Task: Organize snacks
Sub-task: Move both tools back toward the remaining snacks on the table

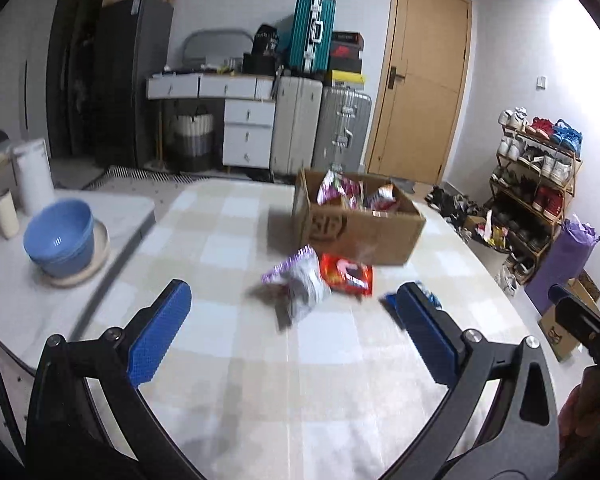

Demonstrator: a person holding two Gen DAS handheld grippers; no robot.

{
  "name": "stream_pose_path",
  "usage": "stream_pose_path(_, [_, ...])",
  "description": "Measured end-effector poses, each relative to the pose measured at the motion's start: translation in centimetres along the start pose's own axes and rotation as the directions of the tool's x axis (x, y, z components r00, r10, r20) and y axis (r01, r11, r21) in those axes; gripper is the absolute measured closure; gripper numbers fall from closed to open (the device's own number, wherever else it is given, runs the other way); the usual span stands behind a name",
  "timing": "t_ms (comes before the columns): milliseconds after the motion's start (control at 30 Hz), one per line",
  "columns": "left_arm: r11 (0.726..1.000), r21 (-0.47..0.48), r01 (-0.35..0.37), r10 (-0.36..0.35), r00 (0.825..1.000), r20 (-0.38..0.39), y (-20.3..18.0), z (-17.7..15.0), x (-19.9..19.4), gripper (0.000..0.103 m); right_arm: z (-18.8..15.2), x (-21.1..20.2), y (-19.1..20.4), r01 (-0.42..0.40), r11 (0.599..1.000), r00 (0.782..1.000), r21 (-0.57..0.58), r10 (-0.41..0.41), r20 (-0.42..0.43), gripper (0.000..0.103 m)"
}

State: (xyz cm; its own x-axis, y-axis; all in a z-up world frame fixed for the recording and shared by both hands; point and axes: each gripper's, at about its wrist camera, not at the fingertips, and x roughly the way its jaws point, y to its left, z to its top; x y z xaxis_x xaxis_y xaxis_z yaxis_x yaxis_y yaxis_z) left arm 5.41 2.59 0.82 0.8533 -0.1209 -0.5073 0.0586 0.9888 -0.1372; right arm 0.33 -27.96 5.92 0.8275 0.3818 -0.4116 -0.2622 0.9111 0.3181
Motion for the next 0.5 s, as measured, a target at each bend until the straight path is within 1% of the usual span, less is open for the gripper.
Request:
stream_pose_path(133, [0.999, 0.034, -0.008, 0.009, 0.999, -0.035, -0.8, -1.7, 1.7, 0.001, -0.3, 0.9, 0.1, 0.009, 1.000, 1.000, -0.013, -0.010, -0.020, 0.001])
stream_pose_path(233, [0.999, 0.036, 0.004, -0.002, 0.999, -0.053, -1.4, -1.8, 2.9, 0.001, -0.6, 1.5, 0.1, 0.016, 1.000, 0.999, -0.014, -0.017, -0.041, 0.001])
stream_pose_path(300, [0.999, 0.037, -0.001, 0.004, 0.997, -0.072, -1.4, -2.1, 3.7, 0.001, -0.9, 2.0, -0.1, 0.022, 1.000, 0.998, -0.015, -0.023, -0.063, 0.001])
stream_pose_path(400, [1.000, 0.019, -0.008, 0.010, 0.995, -0.102, -0.8, -2.1, 4.7, 0.001, -1.5, 3.4, -0.6, 0.024, 1.000, 0.995, -0.002, -0.024, -0.101, 0.001])
stream_pose_path(500, [1.000, -0.011, -0.023, 0.021, 0.989, -0.146, 0.1, -2.3, 7.0, 0.001, -2.1, 5.2, -1.2, 0.048, 0.999, 0.987, 0.002, -0.047, -0.152, 0.001])
